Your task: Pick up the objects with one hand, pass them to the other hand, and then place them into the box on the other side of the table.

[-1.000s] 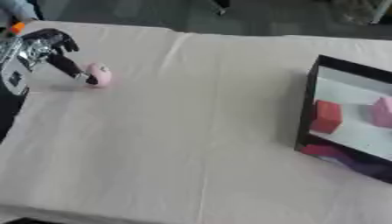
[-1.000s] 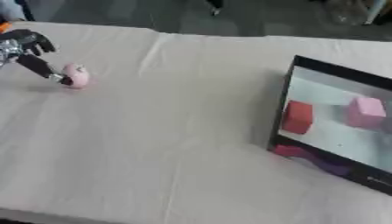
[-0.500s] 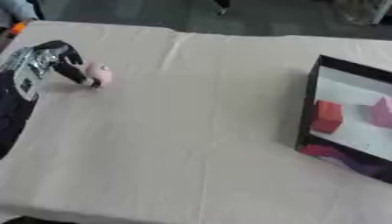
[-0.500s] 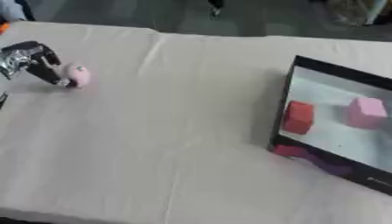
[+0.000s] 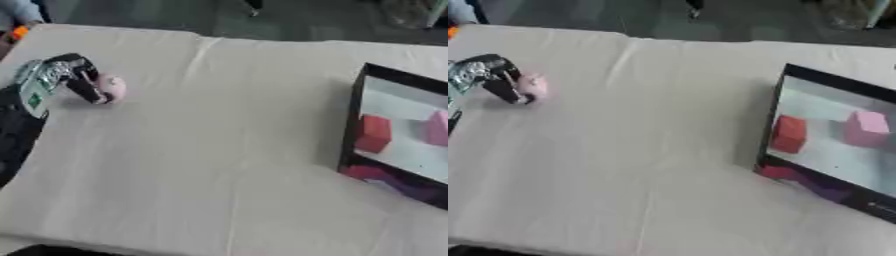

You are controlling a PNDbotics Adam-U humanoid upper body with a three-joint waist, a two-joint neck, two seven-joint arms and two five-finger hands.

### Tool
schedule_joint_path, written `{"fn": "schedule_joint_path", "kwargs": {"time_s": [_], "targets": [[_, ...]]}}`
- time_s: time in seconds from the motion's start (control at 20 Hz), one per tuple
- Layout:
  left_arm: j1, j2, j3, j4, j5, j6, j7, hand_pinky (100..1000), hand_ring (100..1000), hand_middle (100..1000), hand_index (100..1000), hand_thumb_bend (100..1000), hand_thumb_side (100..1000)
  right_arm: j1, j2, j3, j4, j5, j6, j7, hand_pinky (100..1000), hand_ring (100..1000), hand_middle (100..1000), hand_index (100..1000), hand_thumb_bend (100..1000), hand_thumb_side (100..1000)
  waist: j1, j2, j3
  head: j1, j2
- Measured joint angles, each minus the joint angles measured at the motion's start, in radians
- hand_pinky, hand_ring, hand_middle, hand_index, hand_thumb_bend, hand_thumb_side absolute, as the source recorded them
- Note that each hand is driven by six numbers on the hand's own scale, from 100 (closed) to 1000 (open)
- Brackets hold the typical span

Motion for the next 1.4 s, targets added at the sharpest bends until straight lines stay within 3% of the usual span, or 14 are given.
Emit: {"fn": "schedule_joint_path", "kwargs": {"time_s": [0.35, 0.7, 0.8, 0.95, 1.05, 1.4], "targets": [[0.011, 0.001, -0.012, -0.071, 0.019, -0.016, 0.022, 748, 725, 641, 518, 302, 100, 0.003, 0.000, 0.000, 0.000, 0.000, -0.002, 0.004, 1000, 1000, 791, 1000, 100, 372, 0.000, 0.000, 0.005, -0.001, 0.000], [0.028, 0.024, -0.032, -0.184, 0.072, -0.020, 0.043, 741, 706, 619, 500, 279, 100, 0.003, 0.000, 0.000, 0.000, -0.030, -0.005, 0.009, 1000, 1000, 820, 1000, 100, 524, 0.000, 0.000, 0.009, -0.005, 0.000], [0.034, 0.024, -0.032, -0.212, 0.088, -0.017, 0.055, 735, 687, 605, 498, 249, 100, 0.003, 0.000, 0.000, 0.000, -0.046, -0.009, 0.013, 1000, 1000, 820, 1000, 100, 484, 0.000, 0.000, 0.010, -0.006, 0.000], [0.053, 0.033, -0.032, -0.281, 0.138, -0.017, 0.099, 731, 660, 585, 495, 193, 100, 0.003, 0.000, -0.003, -0.003, -0.060, -0.016, 0.011, 1000, 1000, 813, 1000, 100, 334, 0.000, 0.000, 0.012, -0.010, 0.000], [0.067, 0.038, -0.032, -0.334, 0.190, -0.019, 0.139, 727, 647, 574, 492, 168, 100, 0.003, 0.000, -0.007, -0.012, -0.061, -0.018, 0.008, 1000, 1000, 805, 1000, 100, 283, 0.000, 0.000, 0.013, -0.012, 0.000], [0.102, 0.042, -0.047, -0.486, 0.330, -0.033, 0.248, 724, 633, 564, 492, 144, 100, -0.020, -0.001, -0.013, -0.055, -0.056, -0.007, 0.014, 1000, 1000, 819, 1000, 100, 301, 0.000, 0.000, 0.015, -0.035, 0.000]]}}
